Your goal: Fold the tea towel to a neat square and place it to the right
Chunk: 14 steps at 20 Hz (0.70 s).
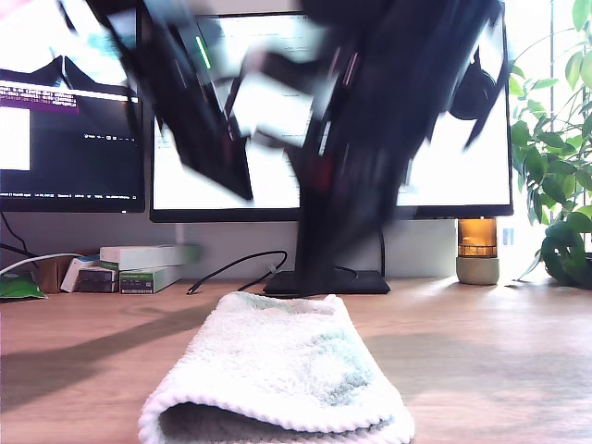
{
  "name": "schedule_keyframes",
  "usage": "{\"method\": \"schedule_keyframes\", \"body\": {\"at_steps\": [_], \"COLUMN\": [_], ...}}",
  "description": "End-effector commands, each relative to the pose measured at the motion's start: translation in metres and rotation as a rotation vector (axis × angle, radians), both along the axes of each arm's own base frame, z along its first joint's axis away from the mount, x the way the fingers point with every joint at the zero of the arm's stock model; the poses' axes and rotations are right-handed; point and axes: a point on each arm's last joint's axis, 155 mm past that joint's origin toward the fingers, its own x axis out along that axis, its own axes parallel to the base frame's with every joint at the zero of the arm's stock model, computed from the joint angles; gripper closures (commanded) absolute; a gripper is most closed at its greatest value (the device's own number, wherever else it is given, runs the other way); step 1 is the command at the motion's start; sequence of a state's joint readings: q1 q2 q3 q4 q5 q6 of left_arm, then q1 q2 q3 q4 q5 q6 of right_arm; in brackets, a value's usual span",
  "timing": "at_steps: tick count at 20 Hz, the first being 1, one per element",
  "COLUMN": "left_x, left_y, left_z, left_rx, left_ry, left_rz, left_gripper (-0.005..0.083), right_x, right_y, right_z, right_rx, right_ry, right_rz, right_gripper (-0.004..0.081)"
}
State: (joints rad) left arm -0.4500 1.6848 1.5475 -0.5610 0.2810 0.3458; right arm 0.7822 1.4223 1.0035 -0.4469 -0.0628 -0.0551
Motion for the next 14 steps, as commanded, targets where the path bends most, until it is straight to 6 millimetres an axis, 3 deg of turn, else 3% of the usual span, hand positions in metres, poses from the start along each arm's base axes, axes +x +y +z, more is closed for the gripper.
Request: {"method": "schedule_keyframes", "body": {"at_steps": [1,7,11,14], "left_x": [-0.019,-0.082,-0.138,-0.18], "left_y": [0.0,0.019,0.025,0.027], "left_z": [-0.018,-0.011,-0.028,-0.057], "left_rx": [-0.01,-0.121,-0.187,-0.204], "left_ry": [0.037,-0.076,-0.071,0.009], "left_rz": [-0.014,-0.036,-0.093,-0.115], "left_gripper": [0.0795,0.0795,0.0795,0.0795], "right_x": [-0.005,-0.021,-0.047,-0.077], "right_y": [-0.006,-0.025,-0.048,-0.061], "right_z": [0.004,0.036,0.021,-0.002], "right_rx": [0.013,0.143,0.184,0.203], "right_ry": [-0.038,-0.188,-0.175,-0.102], "right_rz": [0.014,0.006,-0.016,0.005], "right_gripper": [0.0777,0.0777,0.0776,0.0777]}}
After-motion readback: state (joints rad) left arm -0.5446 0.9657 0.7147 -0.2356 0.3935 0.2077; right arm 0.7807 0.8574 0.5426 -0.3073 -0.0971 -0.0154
